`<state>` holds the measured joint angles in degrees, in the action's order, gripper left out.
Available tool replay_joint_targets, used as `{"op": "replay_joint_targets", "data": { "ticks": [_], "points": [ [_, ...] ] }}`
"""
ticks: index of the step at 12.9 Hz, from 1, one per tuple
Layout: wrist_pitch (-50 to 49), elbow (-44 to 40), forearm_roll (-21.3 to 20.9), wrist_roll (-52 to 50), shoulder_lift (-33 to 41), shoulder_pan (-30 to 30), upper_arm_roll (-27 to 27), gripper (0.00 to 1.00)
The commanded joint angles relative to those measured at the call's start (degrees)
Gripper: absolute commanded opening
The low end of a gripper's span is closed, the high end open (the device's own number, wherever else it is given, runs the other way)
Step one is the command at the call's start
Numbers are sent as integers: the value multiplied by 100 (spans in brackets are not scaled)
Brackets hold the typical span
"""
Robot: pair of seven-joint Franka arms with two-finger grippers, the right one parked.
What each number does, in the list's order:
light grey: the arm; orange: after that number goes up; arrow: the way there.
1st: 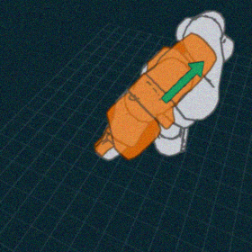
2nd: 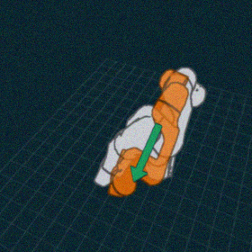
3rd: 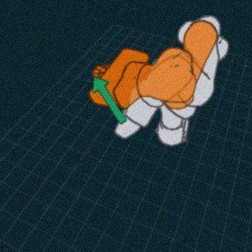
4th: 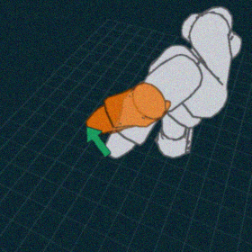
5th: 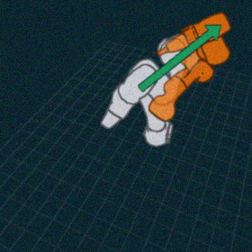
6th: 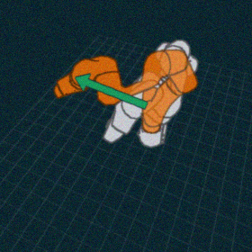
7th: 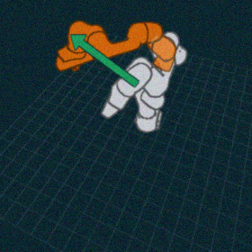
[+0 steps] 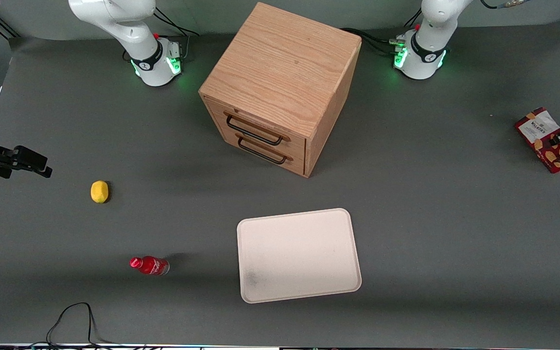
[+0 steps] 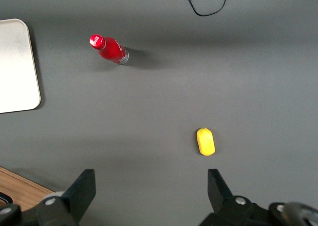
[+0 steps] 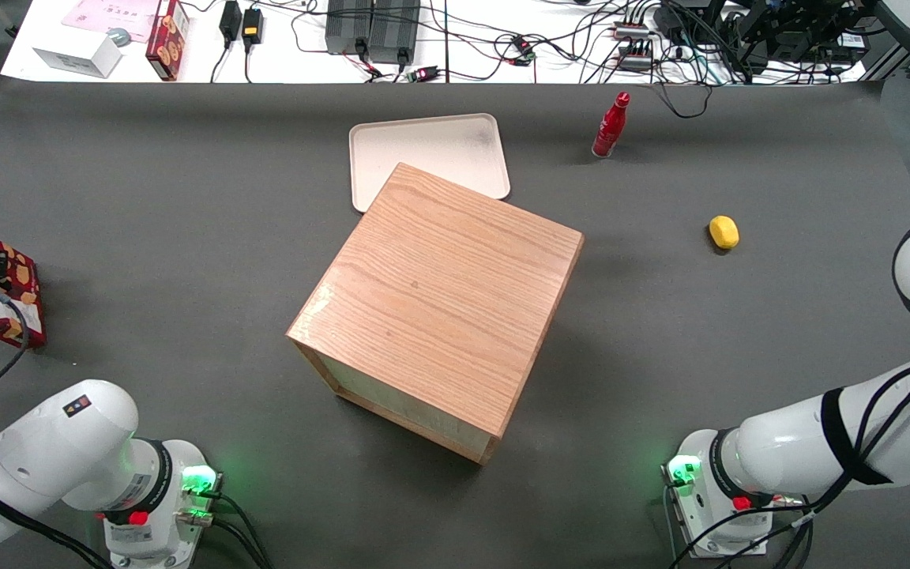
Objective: Place red cookie box on tray
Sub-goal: 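Close the left gripper on the red cookie box and lift it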
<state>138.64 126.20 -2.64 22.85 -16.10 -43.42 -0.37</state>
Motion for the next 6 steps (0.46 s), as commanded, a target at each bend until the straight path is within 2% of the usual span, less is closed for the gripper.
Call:
{"op": "replay_joint_targets", "data": {
  "ticks": [1, 6],
  "points": [
    [-1081, -471, 70, 45, 449, 166, 54, 0],
    [-3259, -1850, 0, 36, 1073, 641, 63, 0]
  ]
}}
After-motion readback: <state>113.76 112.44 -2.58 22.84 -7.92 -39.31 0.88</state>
